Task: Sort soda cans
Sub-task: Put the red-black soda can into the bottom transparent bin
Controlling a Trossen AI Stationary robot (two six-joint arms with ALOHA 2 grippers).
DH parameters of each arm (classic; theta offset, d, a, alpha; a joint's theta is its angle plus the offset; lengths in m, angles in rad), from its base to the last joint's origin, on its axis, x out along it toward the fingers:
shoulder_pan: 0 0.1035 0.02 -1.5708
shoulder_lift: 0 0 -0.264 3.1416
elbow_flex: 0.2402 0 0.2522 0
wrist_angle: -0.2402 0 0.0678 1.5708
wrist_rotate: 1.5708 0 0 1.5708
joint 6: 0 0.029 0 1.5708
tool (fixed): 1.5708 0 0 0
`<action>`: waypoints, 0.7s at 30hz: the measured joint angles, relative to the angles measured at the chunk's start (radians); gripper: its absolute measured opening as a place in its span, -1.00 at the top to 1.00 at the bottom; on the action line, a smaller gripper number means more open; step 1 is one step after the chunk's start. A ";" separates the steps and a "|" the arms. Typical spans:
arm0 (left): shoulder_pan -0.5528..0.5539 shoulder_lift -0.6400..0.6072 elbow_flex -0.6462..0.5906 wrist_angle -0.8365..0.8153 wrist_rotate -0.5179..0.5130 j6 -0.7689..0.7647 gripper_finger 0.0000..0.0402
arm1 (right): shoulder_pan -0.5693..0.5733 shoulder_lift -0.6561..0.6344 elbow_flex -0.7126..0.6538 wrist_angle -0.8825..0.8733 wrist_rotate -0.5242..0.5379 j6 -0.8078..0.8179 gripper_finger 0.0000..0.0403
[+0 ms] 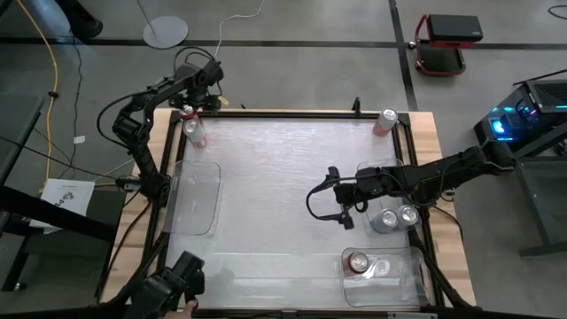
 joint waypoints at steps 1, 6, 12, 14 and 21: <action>-0.002 -0.002 -0.001 -0.002 0.002 0.028 -0.63 | 0.000 0.000 0.000 0.002 0.000 0.000 -0.80; -0.012 -0.022 -0.004 -0.001 0.051 0.179 -0.63 | 0.000 0.000 0.000 0.025 0.000 0.000 -0.80; -0.017 -0.059 -0.006 0.014 0.097 0.244 -0.63 | 0.000 0.000 0.000 0.036 0.000 0.000 -0.80; -0.016 -0.075 -0.007 0.017 0.099 0.243 -0.63 | 0.000 0.000 0.000 0.036 0.000 0.000 -0.80; -0.013 -0.107 -0.007 0.024 0.037 0.243 -0.63 | 0.000 0.000 0.000 0.037 0.000 0.008 -0.80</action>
